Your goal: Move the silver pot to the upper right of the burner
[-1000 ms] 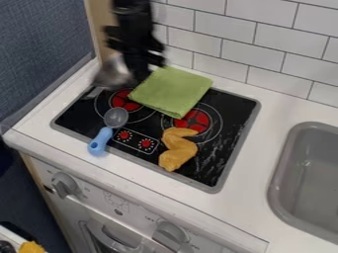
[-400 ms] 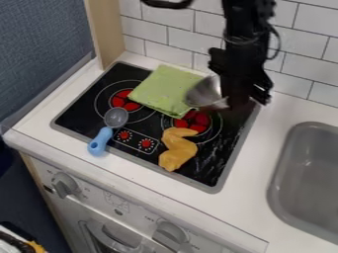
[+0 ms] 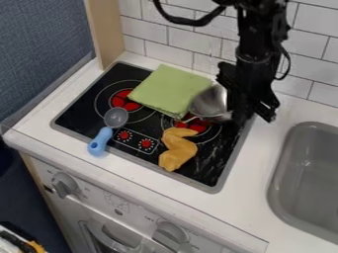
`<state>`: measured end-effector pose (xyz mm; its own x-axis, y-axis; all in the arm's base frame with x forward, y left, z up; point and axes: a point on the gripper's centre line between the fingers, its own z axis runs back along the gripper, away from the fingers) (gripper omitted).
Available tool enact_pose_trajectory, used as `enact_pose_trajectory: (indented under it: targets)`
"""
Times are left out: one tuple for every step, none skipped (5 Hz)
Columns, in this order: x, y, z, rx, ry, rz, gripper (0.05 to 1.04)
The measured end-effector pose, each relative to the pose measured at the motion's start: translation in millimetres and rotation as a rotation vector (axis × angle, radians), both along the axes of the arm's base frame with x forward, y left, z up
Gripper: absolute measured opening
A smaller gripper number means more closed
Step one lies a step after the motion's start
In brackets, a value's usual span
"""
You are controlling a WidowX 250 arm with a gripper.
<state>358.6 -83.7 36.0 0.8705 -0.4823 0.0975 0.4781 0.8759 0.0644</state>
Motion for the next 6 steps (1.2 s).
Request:
enact_pose_trajectory:
  targets:
    - [-2,0,-7.1,0.0,0.023,-0.006,0.269]
    - [-5,0,-7.2,0.0,0.032,-0.003,0.548]
    - [-6,-4,16.9,-0.04,-0.01,0.001,0.847]
    - [-20,-5,42.7,-0.096,-0.038,0.054,1.011]
    - [-34,21,70.6,-0.094,-0.044,0.264,1.007]
    - [-45,39,68.1,-0.117,-0.01,0.337,1.001]
